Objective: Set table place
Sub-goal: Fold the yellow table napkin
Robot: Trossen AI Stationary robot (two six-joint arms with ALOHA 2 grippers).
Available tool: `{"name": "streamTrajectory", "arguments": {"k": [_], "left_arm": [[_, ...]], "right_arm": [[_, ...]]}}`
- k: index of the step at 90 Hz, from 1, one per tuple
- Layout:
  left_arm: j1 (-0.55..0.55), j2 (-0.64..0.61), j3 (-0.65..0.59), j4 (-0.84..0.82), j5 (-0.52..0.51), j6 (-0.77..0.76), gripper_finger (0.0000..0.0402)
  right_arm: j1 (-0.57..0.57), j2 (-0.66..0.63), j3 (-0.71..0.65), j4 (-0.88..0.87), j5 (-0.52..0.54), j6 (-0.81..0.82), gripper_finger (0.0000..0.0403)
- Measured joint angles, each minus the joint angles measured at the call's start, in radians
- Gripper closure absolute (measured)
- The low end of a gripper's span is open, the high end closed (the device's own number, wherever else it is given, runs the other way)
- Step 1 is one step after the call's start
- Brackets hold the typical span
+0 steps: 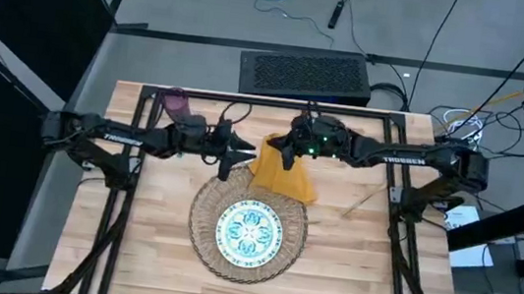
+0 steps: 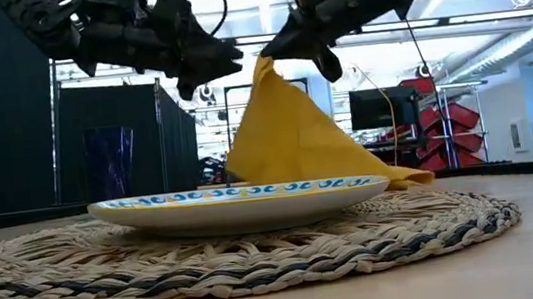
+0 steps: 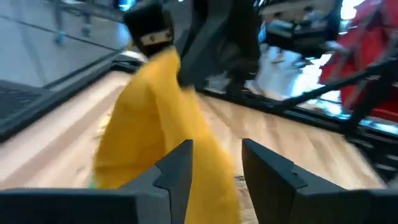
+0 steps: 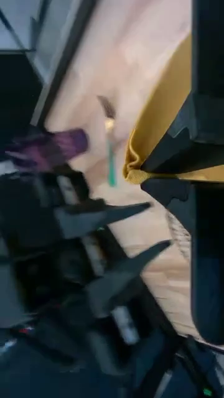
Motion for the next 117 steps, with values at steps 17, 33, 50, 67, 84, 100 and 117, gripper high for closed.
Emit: {"name": "streamTrajectory", "arguments": {"k": [17, 33, 50, 67, 84, 100, 117], "left_arm": [[-0.006, 0.000, 0.000, -0.029, -0.028, -0.006, 0.0281], [-0.006, 0.000, 0.000, -0.046, -0.053, 0.000, 0.0281], [-0.006, 0.000, 0.000, -0.118, -0.162, 0.033, 0.0281], [-0.006, 0.000, 0.000, -0.127, -0.187, 0.053, 0.0281], [-0.016, 0.000, 0.000, -0.129, -0.179, 0.053, 0.0281], [-0.026, 0.000, 0.000, -0.132, -0.174, 0.071, 0.0281], [-0.027, 0.001, 0.000, -0.136, -0.170, 0.077, 0.0281]], "right_arm": [[-0.043, 0.000, 0.000, 0.011, -0.021, -0.005, 0.0403], [-0.077, 0.000, 0.000, 0.013, -0.026, -0.015, 0.0403], [-0.094, 0.000, 0.003, 0.071, -0.044, -0.011, 0.0403], [-0.094, 0.000, 0.041, 0.066, -0.047, -0.029, 0.0403], [-0.096, 0.000, 0.077, 0.023, -0.045, -0.068, 0.0403], [-0.112, -0.001, 0.079, -0.007, -0.043, -0.080, 0.0403], [-0.121, -0.001, 0.079, -0.026, -0.041, -0.082, 0.0403]]}}
